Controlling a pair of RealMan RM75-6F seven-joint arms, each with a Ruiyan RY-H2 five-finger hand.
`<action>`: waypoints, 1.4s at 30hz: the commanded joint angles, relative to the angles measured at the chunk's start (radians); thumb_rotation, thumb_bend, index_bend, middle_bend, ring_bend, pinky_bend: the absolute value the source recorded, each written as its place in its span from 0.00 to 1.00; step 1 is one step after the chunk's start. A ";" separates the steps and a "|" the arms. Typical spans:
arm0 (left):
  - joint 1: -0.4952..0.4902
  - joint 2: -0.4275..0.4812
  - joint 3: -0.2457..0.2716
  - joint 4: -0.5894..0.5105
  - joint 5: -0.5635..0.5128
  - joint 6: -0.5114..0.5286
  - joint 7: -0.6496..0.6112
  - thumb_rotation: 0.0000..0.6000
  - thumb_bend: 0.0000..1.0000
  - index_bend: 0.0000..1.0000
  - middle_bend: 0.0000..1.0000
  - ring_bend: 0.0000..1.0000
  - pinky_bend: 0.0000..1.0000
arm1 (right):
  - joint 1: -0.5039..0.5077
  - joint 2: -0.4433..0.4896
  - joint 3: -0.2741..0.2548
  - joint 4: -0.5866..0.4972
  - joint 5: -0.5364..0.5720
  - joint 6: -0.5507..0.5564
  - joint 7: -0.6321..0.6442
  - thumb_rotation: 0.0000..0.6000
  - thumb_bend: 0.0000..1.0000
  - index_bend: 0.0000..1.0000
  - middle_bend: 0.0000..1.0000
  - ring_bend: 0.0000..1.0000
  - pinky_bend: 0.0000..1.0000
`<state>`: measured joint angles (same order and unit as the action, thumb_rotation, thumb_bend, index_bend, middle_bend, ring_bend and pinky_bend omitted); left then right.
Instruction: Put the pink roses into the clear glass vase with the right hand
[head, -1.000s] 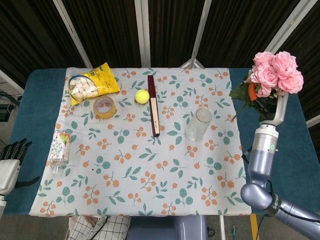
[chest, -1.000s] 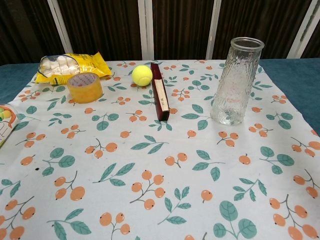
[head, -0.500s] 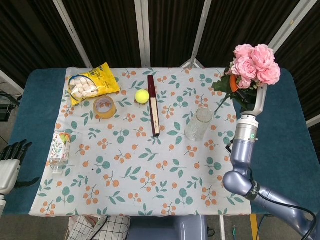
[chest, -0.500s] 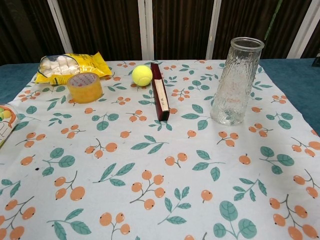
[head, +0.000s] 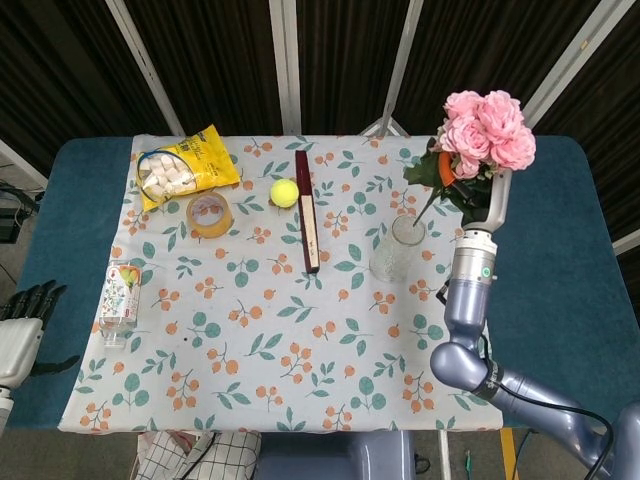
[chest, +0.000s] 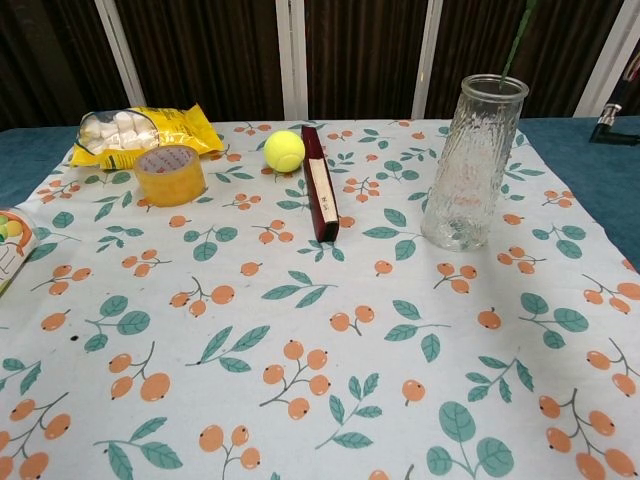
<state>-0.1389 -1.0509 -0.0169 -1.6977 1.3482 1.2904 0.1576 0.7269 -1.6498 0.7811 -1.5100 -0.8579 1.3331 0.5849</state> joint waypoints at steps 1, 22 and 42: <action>-0.001 0.003 0.002 -0.002 0.001 -0.004 -0.003 1.00 0.00 0.00 0.00 0.00 0.00 | -0.001 -0.012 -0.007 0.011 0.001 -0.001 0.003 1.00 0.42 0.60 0.55 0.56 0.44; -0.007 0.013 0.012 -0.011 0.005 -0.018 -0.016 1.00 0.00 0.00 0.00 0.00 0.00 | -0.052 -0.131 -0.116 0.144 -0.020 -0.011 0.032 1.00 0.42 0.55 0.49 0.43 0.25; -0.010 0.017 0.014 -0.018 -0.004 -0.025 -0.019 1.00 0.00 0.00 0.00 0.00 0.00 | -0.076 -0.180 -0.149 0.139 -0.054 -0.036 0.015 1.00 0.42 0.26 0.29 0.24 0.10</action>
<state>-0.1491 -1.0341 -0.0026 -1.7155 1.3447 1.2659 0.1394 0.6520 -1.8299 0.6337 -1.3698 -0.9100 1.3016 0.6018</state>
